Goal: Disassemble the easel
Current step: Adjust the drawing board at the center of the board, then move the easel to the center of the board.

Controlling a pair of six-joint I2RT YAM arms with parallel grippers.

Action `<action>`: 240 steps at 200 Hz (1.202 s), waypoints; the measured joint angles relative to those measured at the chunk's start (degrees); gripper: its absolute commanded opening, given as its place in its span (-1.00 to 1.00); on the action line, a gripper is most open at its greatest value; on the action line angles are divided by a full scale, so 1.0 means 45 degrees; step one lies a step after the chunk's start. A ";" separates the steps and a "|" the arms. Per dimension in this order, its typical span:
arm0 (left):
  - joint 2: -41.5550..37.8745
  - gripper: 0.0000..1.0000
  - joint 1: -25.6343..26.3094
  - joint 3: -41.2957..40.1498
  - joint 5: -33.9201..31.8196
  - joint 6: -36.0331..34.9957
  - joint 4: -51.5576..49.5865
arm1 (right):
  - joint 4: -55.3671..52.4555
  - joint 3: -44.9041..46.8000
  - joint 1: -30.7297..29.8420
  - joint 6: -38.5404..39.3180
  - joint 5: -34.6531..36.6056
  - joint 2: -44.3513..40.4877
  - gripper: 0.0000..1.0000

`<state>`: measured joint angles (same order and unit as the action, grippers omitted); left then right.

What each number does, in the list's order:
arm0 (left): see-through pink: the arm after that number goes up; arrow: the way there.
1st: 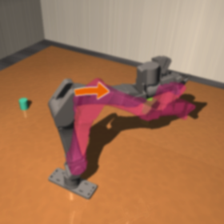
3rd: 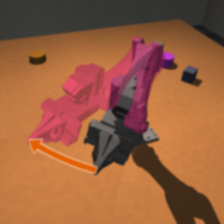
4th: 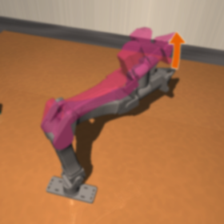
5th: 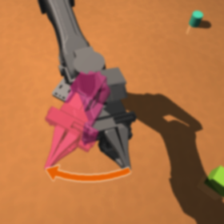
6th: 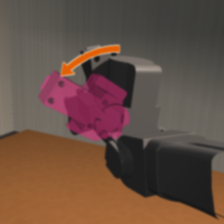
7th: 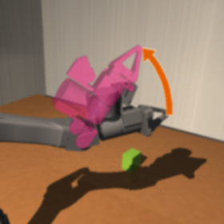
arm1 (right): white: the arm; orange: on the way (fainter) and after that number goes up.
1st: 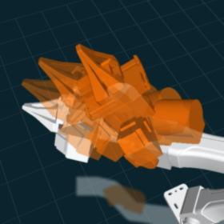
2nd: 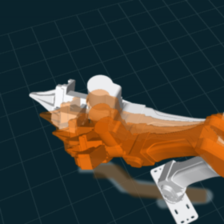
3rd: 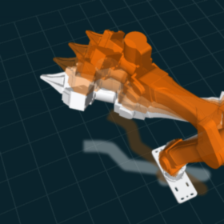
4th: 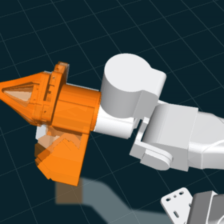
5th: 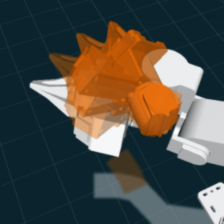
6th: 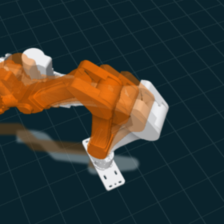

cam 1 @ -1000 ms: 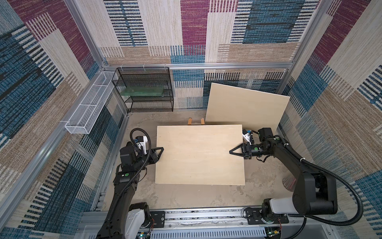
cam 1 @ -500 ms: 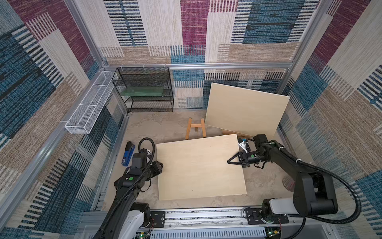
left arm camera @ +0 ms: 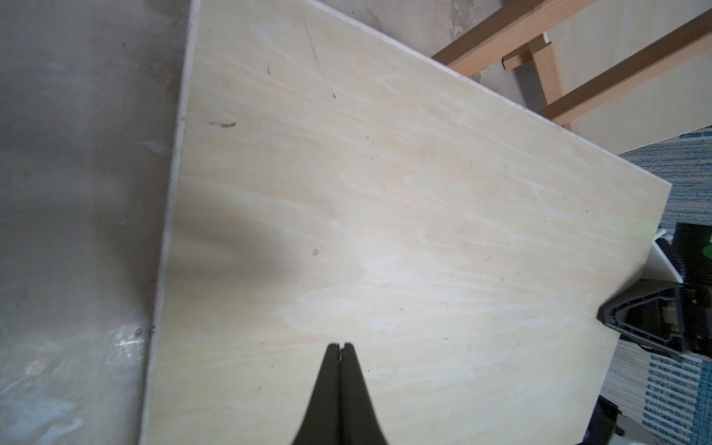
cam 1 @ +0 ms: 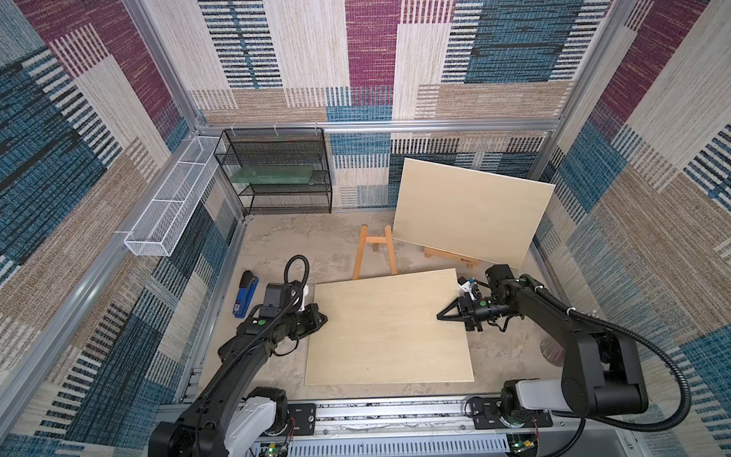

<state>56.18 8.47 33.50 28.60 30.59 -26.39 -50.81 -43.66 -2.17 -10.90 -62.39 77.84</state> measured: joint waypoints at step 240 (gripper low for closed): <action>0.8578 0.56 0.4235 0.8072 -0.7116 -0.4240 0.2934 | 0.1137 0.1185 -0.1447 -0.2676 0.0646 -0.2574 -0.44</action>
<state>94.78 27.53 69.82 -3.42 11.51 -13.19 -45.69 -38.33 -8.69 -22.94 -59.48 66.26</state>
